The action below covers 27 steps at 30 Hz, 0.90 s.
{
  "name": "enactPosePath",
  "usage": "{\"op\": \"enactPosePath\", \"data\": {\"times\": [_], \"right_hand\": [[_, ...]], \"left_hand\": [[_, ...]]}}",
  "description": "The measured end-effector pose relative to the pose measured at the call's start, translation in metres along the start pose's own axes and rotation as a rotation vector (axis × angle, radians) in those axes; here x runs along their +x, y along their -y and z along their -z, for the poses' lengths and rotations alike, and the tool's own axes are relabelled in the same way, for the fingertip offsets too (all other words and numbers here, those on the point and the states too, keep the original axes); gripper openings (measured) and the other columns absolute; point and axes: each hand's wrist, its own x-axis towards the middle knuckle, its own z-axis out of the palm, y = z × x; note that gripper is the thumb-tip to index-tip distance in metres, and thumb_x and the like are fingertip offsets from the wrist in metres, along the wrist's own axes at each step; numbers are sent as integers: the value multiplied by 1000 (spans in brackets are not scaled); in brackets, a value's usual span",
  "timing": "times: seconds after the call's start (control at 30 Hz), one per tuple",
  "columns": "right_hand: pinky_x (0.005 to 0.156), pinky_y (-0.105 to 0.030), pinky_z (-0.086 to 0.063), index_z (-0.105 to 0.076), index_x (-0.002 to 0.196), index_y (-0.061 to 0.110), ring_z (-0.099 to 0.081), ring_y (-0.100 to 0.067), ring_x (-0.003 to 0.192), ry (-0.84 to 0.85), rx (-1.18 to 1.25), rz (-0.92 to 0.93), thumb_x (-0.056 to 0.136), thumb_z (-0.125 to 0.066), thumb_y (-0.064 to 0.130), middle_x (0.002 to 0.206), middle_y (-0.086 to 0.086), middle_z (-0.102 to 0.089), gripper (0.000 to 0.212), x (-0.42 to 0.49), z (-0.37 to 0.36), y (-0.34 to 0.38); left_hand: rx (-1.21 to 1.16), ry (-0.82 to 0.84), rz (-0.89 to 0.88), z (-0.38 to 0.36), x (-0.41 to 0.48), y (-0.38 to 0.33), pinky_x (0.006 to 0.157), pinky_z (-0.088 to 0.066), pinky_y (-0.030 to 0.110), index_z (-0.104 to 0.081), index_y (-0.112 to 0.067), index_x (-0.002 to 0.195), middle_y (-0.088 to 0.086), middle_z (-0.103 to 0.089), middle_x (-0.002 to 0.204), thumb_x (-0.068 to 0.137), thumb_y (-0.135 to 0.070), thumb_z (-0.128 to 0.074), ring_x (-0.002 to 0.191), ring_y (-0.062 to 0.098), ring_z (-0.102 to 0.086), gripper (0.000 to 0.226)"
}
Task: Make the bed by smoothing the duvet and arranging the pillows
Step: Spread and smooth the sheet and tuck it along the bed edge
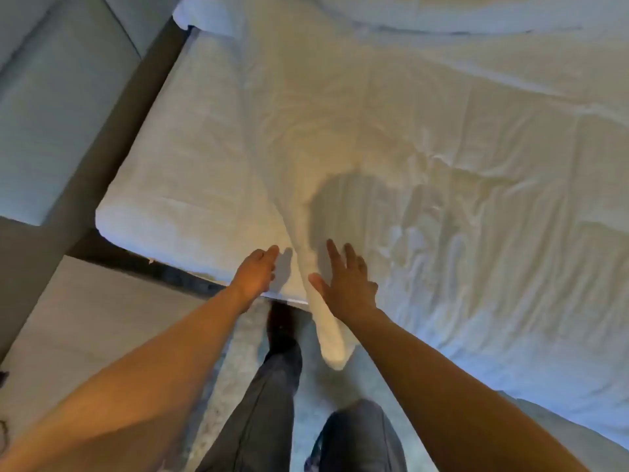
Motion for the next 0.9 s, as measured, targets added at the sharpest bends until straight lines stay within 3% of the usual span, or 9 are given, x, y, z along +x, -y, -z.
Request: {"op": "enactPosePath", "data": {"times": [0.1,0.2,0.27,0.4,0.53,0.6,0.7,0.77,0.9], "right_hand": [[112,-73,-21,24,155,44,9,-39,156,9,-21,-113,90,-40,80,169,-4,22,98,47,-24,23],[110,-79,-18,32,151,41,17,-41,155,42,-55,-160,81,-48,84,166,-6,32,116,76,-50,20],[109,-78,-23,30,154,39,10,-43,155,16,-103,-165,85,-53,76,167,-9,29,114,89,-60,10],[106,-62,-40,11,162,31,-26,-43,148,-112,-179,-54,101,-58,40,170,-16,-2,93,102,-64,-7],[115,-42,-35,-19,162,35,-38,-34,142,-26,131,100,105,-50,24,162,-10,-31,67,113,-37,-40],[108,-32,-36,-35,158,32,-50,-31,135,4,212,141,105,-51,22,152,-8,-48,56,117,-11,-51],[97,-15,-40,-55,145,32,-59,-13,123,20,280,211,106,-52,27,137,6,-64,39,119,33,-53],[85,-8,-43,-66,129,38,-62,3,109,78,378,184,107,-50,31,122,19,-70,28,113,63,-48],[78,-16,-53,-76,105,26,-71,-1,93,119,527,153,106,-52,29,98,10,-78,24,104,110,-45]], "left_hand": [[-71,49,-5,-8,55,-21,105,-47,46,-54,-18,124,10,-59,131,108,-44,-35,117,30,-58,36],[-348,122,72,-25,91,-32,93,-45,32,-62,-22,110,-4,-66,107,107,-49,-36,105,20,-60,37],[-456,169,91,-36,106,-33,92,-47,30,-68,-28,110,-10,-74,100,104,-58,-37,97,13,-66,43],[-571,180,47,-40,129,-20,80,-55,29,-66,-26,121,-6,-76,103,103,-58,-37,93,10,-71,47],[-661,100,32,-28,152,-16,79,-45,30,-65,-25,87,-10,-67,76,103,-57,-42,77,10,-61,43],[-689,82,36,-29,156,-26,81,-42,31,-60,-24,79,-7,-63,75,103,-53,-47,76,11,-58,40],[-776,26,23,-30,160,-48,91,-48,32,-65,-11,104,2,-70,95,100,-45,-57,96,19,-65,35],[-886,15,36,-31,166,-59,102,-51,42,-60,-8,133,9,-70,124,95,-49,-60,119,27,-65,56],[-1079,193,96,-38,155,-95,110,-44,57,-62,-23,139,13,-65,138,86,-78,-51,128,38,-60,77]]}}
